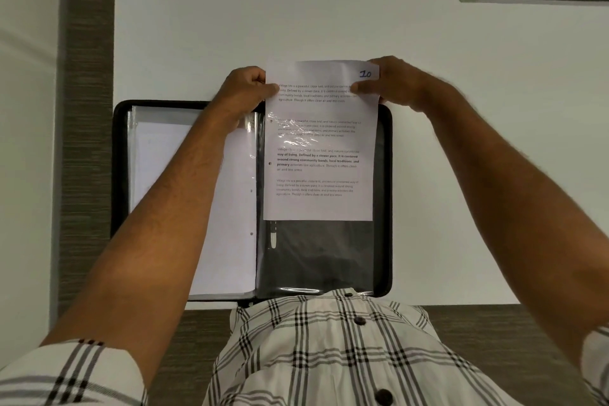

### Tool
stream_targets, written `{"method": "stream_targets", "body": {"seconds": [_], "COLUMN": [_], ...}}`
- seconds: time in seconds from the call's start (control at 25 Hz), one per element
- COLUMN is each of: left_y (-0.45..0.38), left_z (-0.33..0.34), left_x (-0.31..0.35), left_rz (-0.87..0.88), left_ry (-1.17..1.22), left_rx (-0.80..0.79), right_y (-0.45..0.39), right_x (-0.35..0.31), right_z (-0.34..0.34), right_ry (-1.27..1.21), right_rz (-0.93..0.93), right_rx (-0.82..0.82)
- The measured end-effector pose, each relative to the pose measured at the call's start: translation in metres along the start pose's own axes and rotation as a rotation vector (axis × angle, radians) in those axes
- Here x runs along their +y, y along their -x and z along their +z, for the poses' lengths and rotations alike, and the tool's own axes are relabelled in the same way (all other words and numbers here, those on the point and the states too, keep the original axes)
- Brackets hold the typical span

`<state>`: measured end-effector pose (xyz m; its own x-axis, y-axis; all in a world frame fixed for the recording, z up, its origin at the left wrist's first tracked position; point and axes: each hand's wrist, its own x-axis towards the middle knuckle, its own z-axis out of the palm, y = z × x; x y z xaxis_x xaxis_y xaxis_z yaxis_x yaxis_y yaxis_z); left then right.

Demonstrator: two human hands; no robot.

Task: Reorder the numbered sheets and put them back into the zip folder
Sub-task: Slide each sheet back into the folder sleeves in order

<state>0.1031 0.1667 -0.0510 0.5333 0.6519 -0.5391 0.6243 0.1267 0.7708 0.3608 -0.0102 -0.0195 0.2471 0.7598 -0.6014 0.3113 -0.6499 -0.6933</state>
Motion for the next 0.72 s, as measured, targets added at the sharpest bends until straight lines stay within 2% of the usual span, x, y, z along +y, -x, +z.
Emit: {"method": "stream_targets", "body": {"seconds": [0.12,0.2,0.28,0.36,0.48,0.72], "left_y": [0.003,0.002,0.002,0.004,0.007,0.011], "left_z": [0.002,0.002,0.000,-0.004,-0.005,-0.005], "left_x": [0.001,0.001,0.000,-0.001,-0.004,-0.013], "left_rz": [0.014,0.019,0.020,0.021,0.101,0.199], "left_ry": [0.130,0.099,0.002,-0.089,-0.161,-0.093], "left_rx": [0.053,0.058,0.035,-0.025,-0.087,-0.097], "right_y": [0.000,0.001,0.002,0.003,0.002,0.006], "right_x": [-0.001,-0.003,-0.006,-0.010,-0.014,-0.020], "right_z": [0.000,0.001,0.002,0.004,0.008,0.013], "right_ry": [0.156,0.219,0.223,0.150,0.069,0.242], "right_rz": [0.037,0.055,0.039,-0.020,-0.122,-0.100], "right_rx": [-0.110,-0.160,-0.138,-0.047,0.029,-0.113]}}
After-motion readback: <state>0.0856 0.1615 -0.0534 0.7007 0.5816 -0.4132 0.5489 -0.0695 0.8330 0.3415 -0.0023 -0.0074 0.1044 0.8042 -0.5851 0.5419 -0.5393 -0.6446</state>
